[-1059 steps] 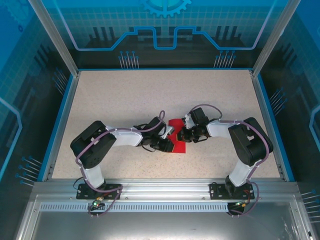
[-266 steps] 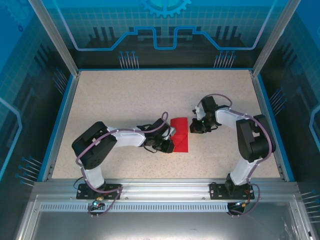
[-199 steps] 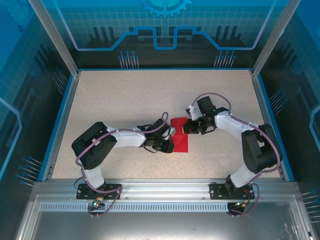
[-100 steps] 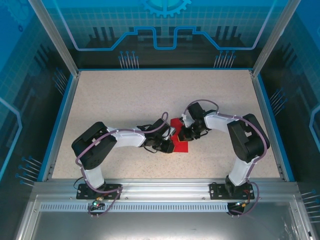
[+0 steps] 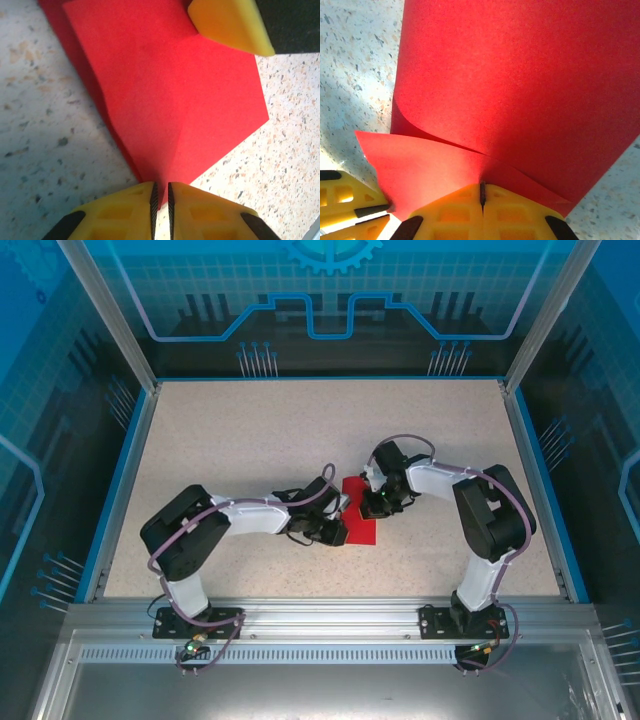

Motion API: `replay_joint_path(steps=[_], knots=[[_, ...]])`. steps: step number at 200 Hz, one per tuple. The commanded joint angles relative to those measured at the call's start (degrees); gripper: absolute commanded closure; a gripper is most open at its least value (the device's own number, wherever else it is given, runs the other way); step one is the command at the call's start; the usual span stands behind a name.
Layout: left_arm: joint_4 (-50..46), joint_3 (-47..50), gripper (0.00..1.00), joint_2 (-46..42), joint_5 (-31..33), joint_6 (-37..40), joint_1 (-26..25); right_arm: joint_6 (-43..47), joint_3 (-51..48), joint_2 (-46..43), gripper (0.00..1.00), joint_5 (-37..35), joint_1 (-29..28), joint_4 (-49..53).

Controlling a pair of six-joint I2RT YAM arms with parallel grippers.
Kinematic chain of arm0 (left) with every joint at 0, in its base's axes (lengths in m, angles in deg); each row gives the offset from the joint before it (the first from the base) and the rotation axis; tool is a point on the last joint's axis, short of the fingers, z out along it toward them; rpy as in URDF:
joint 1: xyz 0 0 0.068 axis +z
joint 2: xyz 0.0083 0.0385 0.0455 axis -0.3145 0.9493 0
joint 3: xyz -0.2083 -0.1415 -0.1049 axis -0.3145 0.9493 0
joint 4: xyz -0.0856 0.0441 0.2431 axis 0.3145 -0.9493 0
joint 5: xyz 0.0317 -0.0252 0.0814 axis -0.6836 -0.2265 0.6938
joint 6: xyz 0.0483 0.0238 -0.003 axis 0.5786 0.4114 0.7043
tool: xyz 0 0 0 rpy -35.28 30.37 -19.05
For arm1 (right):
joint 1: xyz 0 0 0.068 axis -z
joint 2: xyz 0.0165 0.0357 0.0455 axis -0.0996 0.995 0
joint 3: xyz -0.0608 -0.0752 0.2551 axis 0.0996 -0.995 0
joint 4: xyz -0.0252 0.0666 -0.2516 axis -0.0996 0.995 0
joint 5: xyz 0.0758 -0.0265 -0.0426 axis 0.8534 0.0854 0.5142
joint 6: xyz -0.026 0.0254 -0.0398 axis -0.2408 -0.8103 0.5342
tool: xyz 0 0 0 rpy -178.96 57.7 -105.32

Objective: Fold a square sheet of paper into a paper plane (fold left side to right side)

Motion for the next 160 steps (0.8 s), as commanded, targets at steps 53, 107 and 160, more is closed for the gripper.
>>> replay_joint_path(steps=[53, 107, 160], knots=[[-6.0, -6.2, 0.83, -2.8, -0.8, 0.4, 0.3, 0.5, -1.4, 0.7, 0.99, 0.8, -0.3, 0.2], [-4.1, -7.8, 0.83, 2.7, -2.0, 0.7, 0.4, 0.4, -1.9, 1.2, 0.99, 1.6, -0.2, -0.3], [-2.5, -10.1, 0.84, 6.6, -3.9, 0.7, 0.4, 0.3, -2.3, 1.2, 0.99, 1.7, -0.3, -0.3]])
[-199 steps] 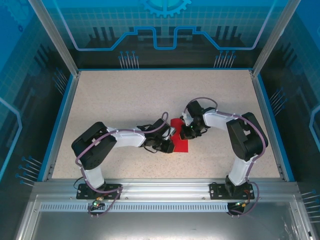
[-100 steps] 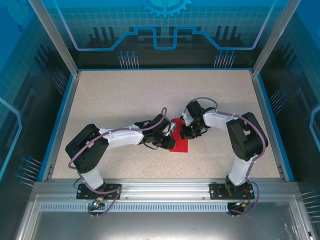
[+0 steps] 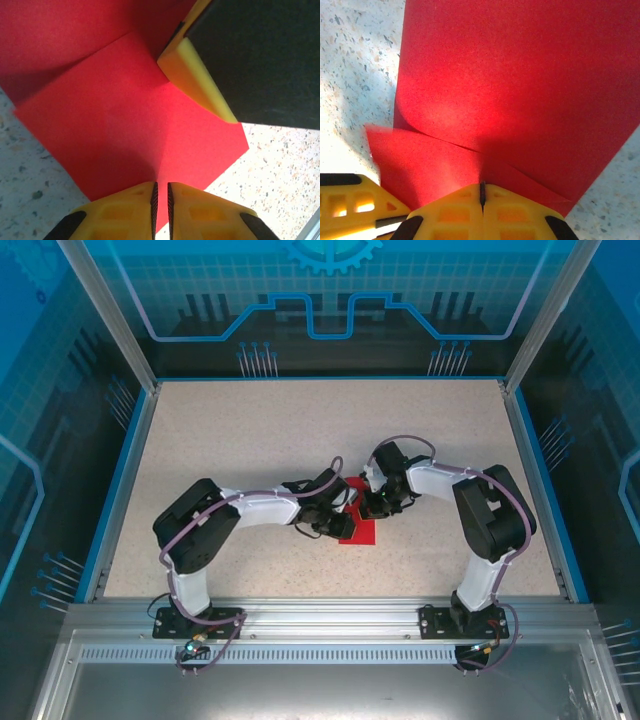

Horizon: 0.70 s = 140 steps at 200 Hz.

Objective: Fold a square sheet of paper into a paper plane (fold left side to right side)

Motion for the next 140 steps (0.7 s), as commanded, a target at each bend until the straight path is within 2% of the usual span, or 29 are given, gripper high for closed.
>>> replay_joint_path(steps=[1, 97, 140], knots=[[1.0, -2.3, 0.84, 1.3, -2.2, 0.6, 0.2, 0.3, -1.6, 1.2, 0.99, 0.2, -0.3, 1.0], [-0.2, -2.8, 0.84, 4.5, 0.0, 0.8, 0.4, 0.6, -1.0, 0.8, 0.99, -1.0, -0.2, 2.3], [-1.4, 1.6, 0.85, 1.8, 0.6, 1.2, 0.3, 0.9, -0.7, 0.7, 0.99, -1.6, 0.2, 3.1]])
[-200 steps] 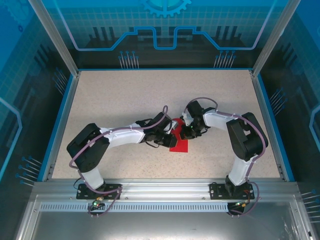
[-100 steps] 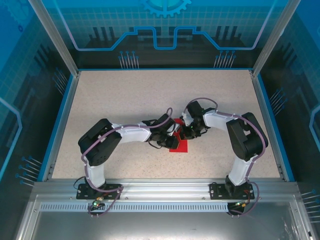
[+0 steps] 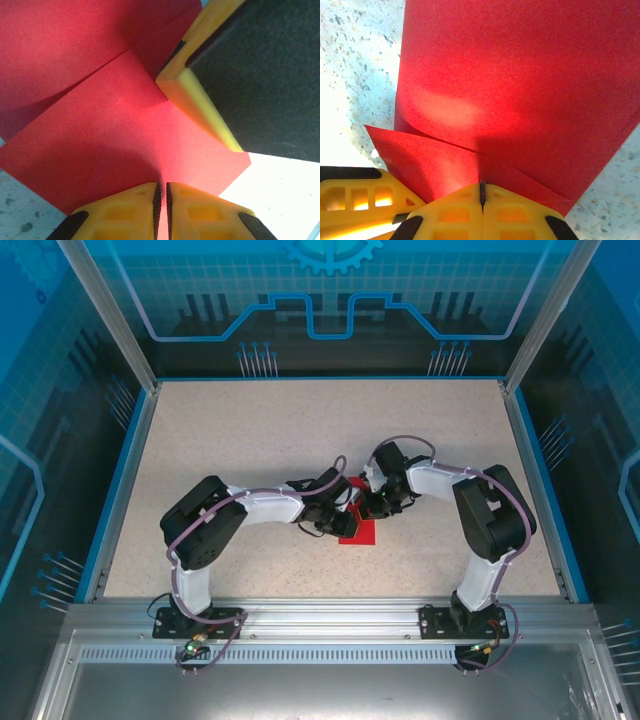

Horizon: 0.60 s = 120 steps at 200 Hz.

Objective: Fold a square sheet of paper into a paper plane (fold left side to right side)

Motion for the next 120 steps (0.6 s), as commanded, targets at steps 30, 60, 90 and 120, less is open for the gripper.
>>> replay_joint_path(steps=[30, 60, 90, 120], knots=[[-1.5, 7.2, 0.85, -3.4, -0.6, 1.4, 0.2, 1.2, -0.5, 0.3, 0.99, -1.3, 0.3, 2.7], [1.5, 12.1, 0.83, -10.2, -1.2, -0.1, 1.1, 0.3, -0.8, -2.4, 0.96, 3.3, 1.0, -1.1], [4.9, 14.8, 0.71, -16.5, -1.4, -2.6, 5.0, -2.2, -1.9, -8.0, 0.83, 6.0, 2.3, -5.8], [7.0, 13.6, 0.61, -17.0, -2.0, -3.8, 8.9, -2.7, -4.1, -15.2, 0.64, 1.8, 3.3, -5.9]])
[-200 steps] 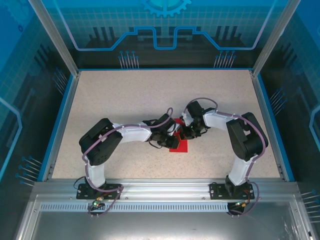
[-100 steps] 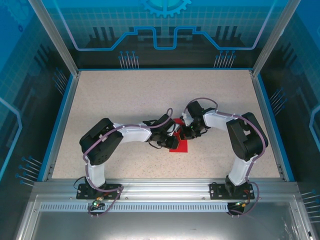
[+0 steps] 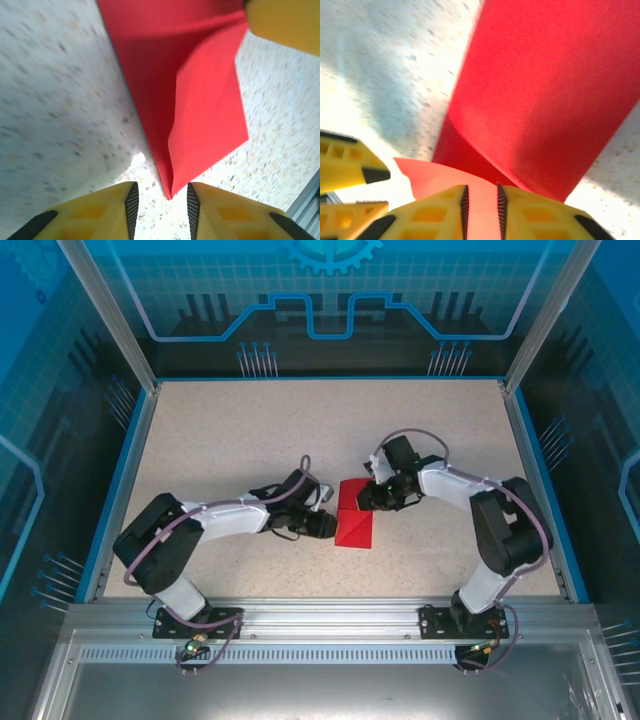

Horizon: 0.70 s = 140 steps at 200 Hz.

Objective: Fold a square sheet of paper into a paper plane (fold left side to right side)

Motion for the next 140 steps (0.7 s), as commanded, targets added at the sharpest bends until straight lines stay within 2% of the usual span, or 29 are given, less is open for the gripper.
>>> replay_joint_path(steps=[1, 25, 57, 78, 111, 140], knots=[[2.5, -1.0, 0.6, -0.7, -1.3, -1.5, 2.5, -0.9, -2.0, -6.5, 0.63, -1.7, 1.2, -1.3], [4.1, -4.1, 0.52, 2.8, -2.9, -1.2, 3.1, -0.6, -4.7, -12.2, 0.5, -5.3, 1.8, -0.2], [6.1, -8.0, 0.51, 9.2, -6.0, -1.6, 3.1, -1.3, -11.5, -18.5, 0.31, -3.3, 2.9, -1.4], [9.0, -7.9, 0.6, 10.9, -7.4, -2.5, 3.1, -2.5, -14.4, -19.2, 0.26, 1.9, 4.1, -3.7], [8.8, -6.8, 0.78, 9.8, -6.5, -2.3, 3.1, -5.6, -16.3, -16.3, 0.26, 10.0, 5.0, -9.7], [8.7, -5.6, 0.83, 8.4, -6.0, -1.9, 3.1, -7.4, -15.3, -11.9, 0.26, 13.5, 5.0, -13.1]])
